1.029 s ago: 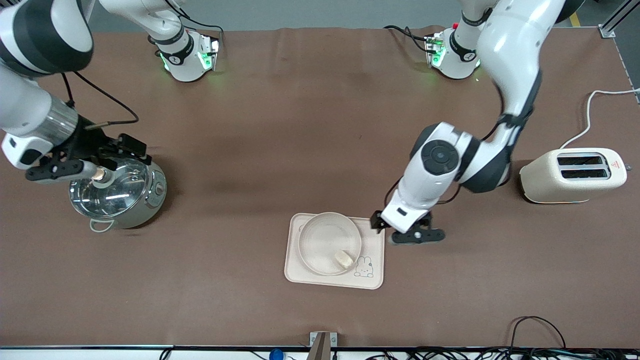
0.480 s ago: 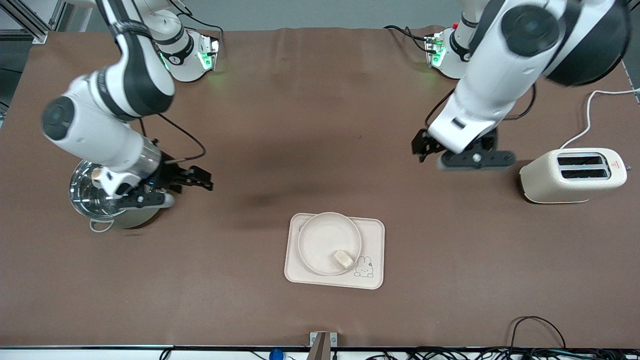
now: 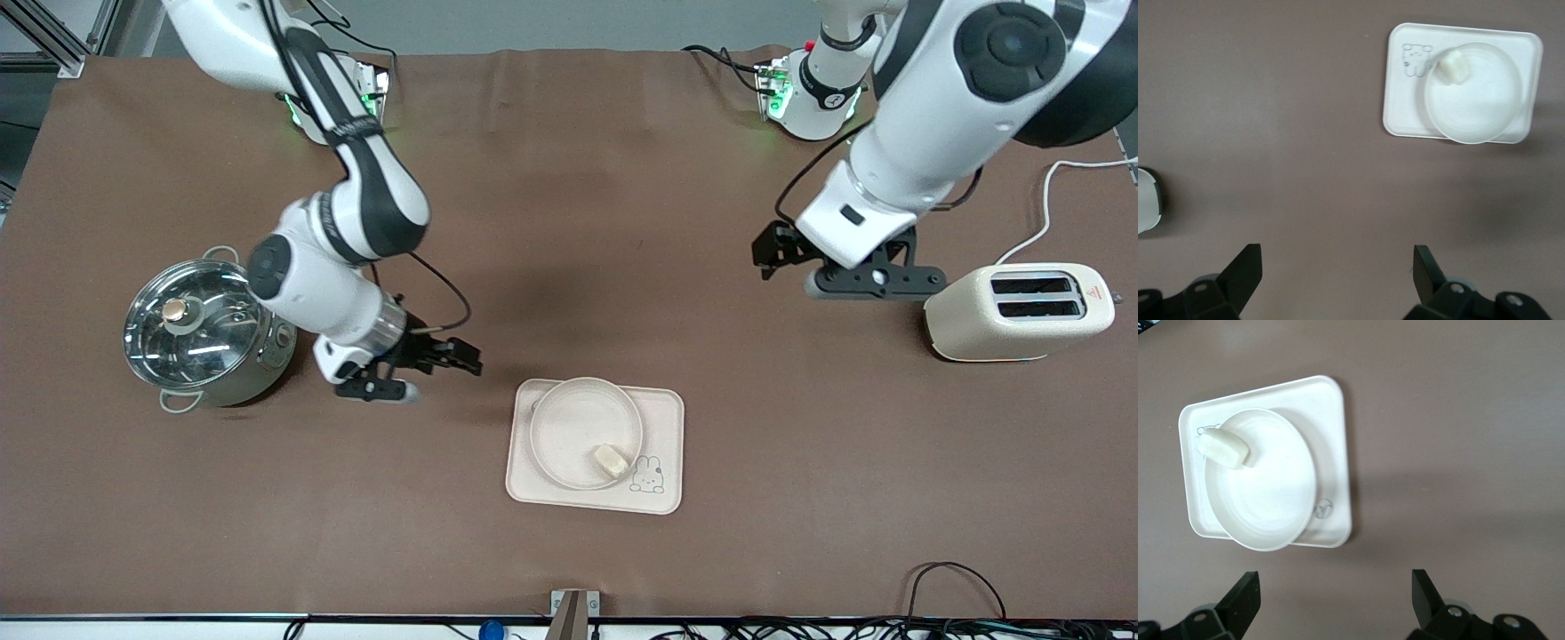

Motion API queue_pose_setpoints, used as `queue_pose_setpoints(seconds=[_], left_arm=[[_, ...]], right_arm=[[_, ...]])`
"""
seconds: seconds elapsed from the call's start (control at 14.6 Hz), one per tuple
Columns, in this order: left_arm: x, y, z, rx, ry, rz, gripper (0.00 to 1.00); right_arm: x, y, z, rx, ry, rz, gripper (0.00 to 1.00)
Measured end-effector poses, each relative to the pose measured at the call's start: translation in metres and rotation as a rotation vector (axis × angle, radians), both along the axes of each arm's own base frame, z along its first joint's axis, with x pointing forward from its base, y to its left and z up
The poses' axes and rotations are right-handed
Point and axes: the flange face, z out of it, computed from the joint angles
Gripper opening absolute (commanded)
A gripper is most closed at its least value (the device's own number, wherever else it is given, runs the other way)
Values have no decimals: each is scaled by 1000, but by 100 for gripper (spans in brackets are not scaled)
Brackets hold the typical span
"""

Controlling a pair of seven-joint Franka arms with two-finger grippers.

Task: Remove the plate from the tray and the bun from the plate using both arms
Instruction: 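Lower the right gripper onto the white plate rim and grasp it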

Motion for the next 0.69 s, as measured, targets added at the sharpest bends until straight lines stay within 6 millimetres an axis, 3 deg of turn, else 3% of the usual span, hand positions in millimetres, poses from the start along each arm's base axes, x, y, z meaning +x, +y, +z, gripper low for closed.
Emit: queue_pose_setpoints(seconds=[0.14, 0.34, 0.62, 0.69], left_arm=[[-9, -10, 6, 4, 1, -18, 100], [-8, 1, 3, 23, 34, -5, 100], [-5, 7, 6, 22, 31, 5, 100], [-5, 7, 6, 21, 30, 5, 100]], right_arm=[[8, 32, -26, -2, 4, -23, 100], [19, 60, -72, -15, -28, -43, 97], [28, 83, -111, -22, -52, -38, 79], [31, 87, -116, -19, -58, -38, 67]])
